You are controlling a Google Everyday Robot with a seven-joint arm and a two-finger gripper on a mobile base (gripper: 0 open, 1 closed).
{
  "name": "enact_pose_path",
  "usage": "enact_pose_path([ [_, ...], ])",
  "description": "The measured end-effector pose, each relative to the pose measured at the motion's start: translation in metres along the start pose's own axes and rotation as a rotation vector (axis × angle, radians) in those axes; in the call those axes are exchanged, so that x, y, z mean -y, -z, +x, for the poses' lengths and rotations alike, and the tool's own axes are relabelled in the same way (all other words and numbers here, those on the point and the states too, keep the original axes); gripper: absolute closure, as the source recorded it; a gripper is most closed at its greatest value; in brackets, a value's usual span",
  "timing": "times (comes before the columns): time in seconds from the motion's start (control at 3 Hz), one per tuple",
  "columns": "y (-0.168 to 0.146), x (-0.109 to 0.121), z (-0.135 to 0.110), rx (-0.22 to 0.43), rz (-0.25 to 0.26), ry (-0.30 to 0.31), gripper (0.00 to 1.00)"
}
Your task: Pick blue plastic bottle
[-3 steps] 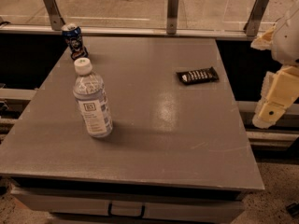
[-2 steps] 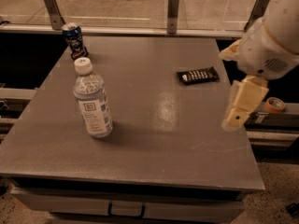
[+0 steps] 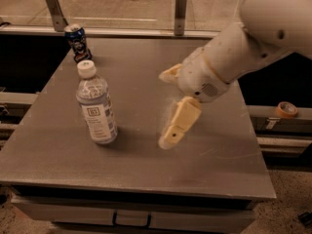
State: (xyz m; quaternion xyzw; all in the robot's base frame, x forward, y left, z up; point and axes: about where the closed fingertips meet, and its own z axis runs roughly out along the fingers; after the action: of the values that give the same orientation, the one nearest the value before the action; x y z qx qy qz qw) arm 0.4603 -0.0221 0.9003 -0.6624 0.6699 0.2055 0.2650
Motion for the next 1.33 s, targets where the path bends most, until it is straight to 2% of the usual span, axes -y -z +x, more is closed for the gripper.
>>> enact_pose_path([
  [0.33, -0.033, -0.016, -0.043, 0.157, -0.053, 0.005, 0.00],
  [0.67, -0.054, -0.027, -0.080, 0.298, -0.060, -0.005, 0.00],
  [1.0, -0.066, -0.023, -0.107, 0.395, -0.045, -0.018, 0.00],
  [1.33, -0.074, -0.008, -0.124, 0.468, -0.012, -0.045, 0.18],
])
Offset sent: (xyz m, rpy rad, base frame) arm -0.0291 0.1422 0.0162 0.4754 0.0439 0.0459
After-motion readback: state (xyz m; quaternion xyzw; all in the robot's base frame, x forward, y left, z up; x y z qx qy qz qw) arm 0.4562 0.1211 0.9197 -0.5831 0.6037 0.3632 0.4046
